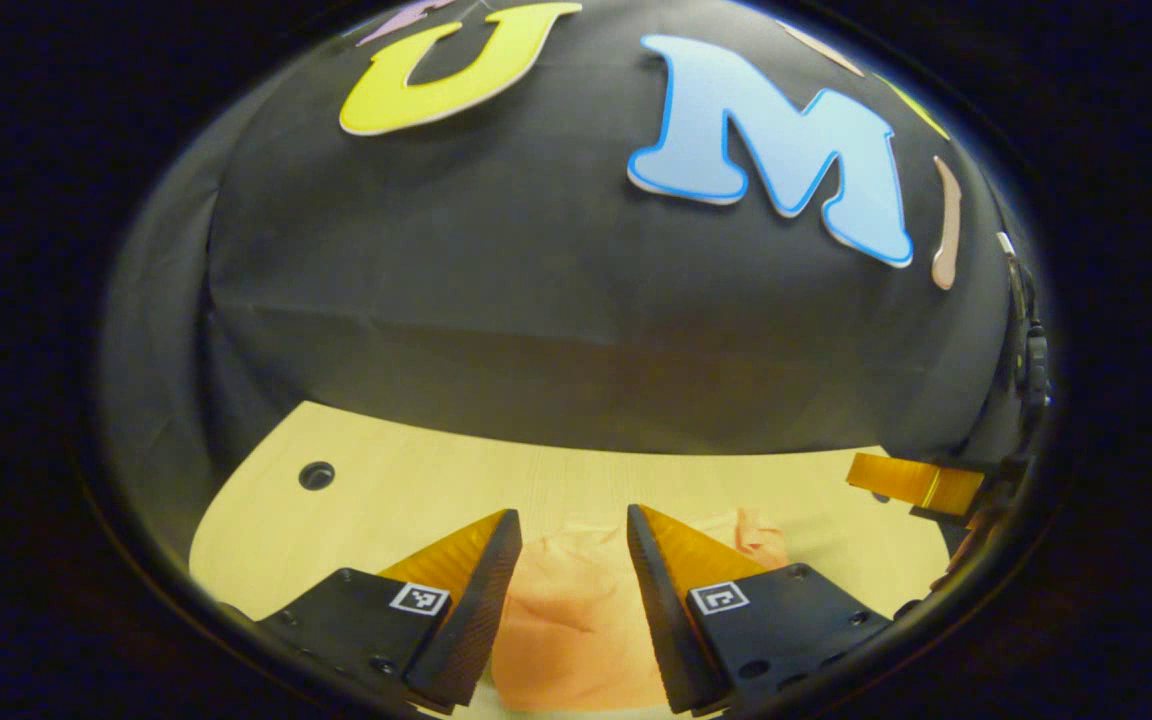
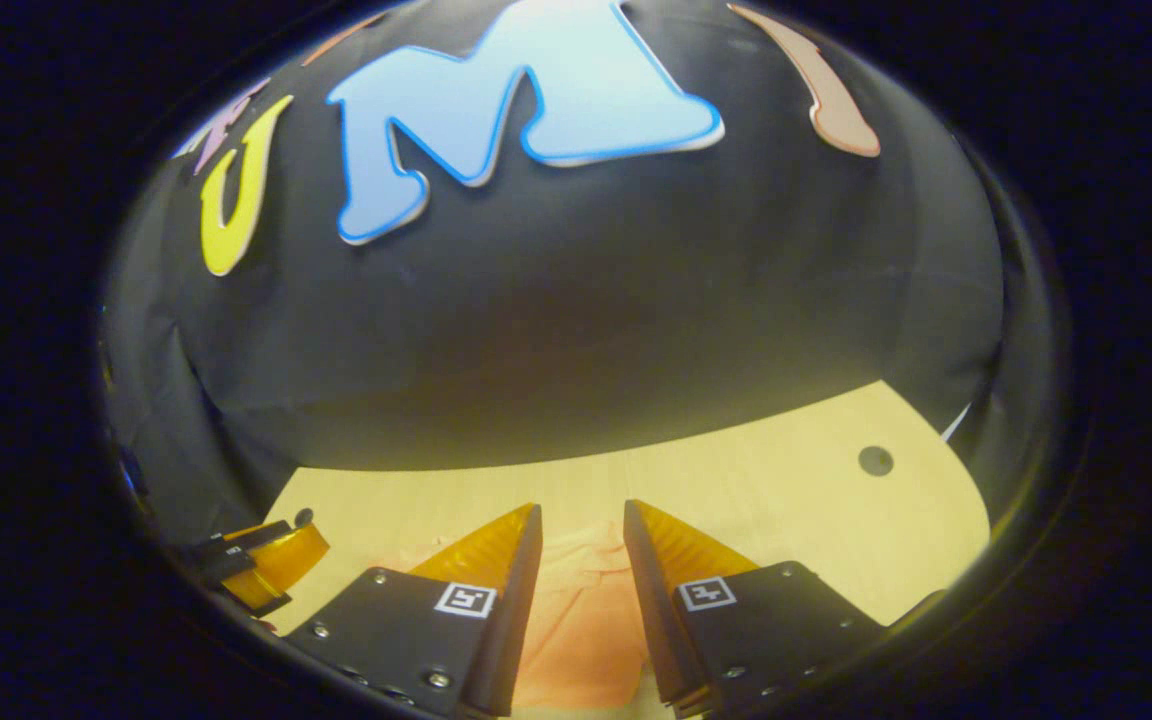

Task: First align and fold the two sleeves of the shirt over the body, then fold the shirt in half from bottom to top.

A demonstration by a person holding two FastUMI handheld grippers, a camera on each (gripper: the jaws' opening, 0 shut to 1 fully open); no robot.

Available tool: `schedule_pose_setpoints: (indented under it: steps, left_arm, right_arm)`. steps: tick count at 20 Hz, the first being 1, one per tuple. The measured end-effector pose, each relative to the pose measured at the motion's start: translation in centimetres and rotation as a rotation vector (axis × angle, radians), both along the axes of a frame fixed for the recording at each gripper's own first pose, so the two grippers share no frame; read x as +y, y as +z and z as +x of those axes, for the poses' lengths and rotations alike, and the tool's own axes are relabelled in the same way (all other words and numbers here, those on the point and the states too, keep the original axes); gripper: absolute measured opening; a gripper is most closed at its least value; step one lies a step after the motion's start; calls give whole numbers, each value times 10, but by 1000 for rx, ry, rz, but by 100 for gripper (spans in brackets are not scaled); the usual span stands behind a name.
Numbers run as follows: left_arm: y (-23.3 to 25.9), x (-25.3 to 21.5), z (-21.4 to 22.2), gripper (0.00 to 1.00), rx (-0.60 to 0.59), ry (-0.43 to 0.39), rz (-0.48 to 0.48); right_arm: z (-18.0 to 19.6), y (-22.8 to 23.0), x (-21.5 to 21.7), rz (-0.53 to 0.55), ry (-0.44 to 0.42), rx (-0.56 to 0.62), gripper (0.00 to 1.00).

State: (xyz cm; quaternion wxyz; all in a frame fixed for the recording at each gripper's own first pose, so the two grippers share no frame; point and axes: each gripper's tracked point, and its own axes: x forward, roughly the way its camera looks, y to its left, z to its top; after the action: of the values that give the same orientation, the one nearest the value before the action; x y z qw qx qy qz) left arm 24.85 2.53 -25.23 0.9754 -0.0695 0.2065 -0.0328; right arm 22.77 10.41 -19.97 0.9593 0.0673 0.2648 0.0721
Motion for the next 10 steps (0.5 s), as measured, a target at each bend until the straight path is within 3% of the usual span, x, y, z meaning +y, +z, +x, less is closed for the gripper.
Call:
schedule_pose_setpoints:
  steps: [1,6,7,8,9,10]
  left_arm:
    - [17,3,-17,68,-14,-1,0]
    - [111,5,-97,68,-129,-16,25]
    - [127,6,-118,72,-150,-21,37]
    - [143,5,-135,67,-169,-26,43]
    - [155,5,-151,67,-188,-31,40]
    - [164,3,-163,77,-201,-34,39]
  right_arm:
    - [-13,19,1,2,6,-24,52]
    - [-82,97,-8,24,19,-128,51]
    - [-98,111,-12,29,19,-149,51]
    - [-111,122,-14,30,20,-167,51]
    - [-126,135,-15,29,20,-188,51]
    - [-139,145,-16,30,23,-206,51]
